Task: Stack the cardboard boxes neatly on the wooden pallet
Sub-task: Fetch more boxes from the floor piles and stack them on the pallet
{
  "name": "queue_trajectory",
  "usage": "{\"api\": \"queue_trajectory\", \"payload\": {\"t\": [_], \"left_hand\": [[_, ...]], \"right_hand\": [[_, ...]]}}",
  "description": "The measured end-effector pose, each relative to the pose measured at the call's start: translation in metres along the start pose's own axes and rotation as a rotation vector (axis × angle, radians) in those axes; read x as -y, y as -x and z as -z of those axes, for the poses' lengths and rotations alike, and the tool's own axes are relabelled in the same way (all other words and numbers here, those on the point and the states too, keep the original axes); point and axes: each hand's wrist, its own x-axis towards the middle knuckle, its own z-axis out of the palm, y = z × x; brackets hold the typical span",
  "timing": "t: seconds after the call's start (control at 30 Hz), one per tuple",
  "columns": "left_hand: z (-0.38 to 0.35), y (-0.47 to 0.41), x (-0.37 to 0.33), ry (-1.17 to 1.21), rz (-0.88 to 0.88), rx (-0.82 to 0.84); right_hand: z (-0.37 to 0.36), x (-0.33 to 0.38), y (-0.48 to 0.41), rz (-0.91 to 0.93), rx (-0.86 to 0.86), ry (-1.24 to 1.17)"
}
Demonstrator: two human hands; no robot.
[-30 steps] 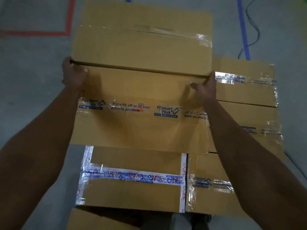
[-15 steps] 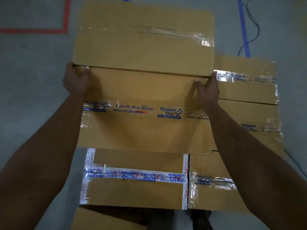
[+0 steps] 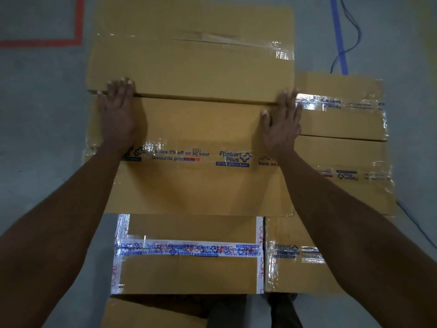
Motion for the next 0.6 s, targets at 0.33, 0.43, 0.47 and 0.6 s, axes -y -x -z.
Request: {"api": "queue_trajectory", "payload": {"t": [0.33, 0.43, 0.47, 0.6], "left_hand": [[-0.024, 0.022, -0.069, 0.068, -0.042, 0.064], [-0.019, 0.022, -0.071, 0.055, -0.033, 0.077], [-0.019, 0.022, -0.073, 0.06, -0.019, 0.081], [-0.02, 0.024, -0.081, 0.059, 0.032, 0.085]], "right_hand": [[0.005, 0.003, 0.01, 0.077, 0.145, 0.148], [0.007, 0.005, 0.012, 0.066, 0.156, 0.143], [0.007, 0.005, 0.012, 0.058, 0.154, 0.138], [0.005, 0.006, 0.015, 0.025, 0.144, 0.121]]}}
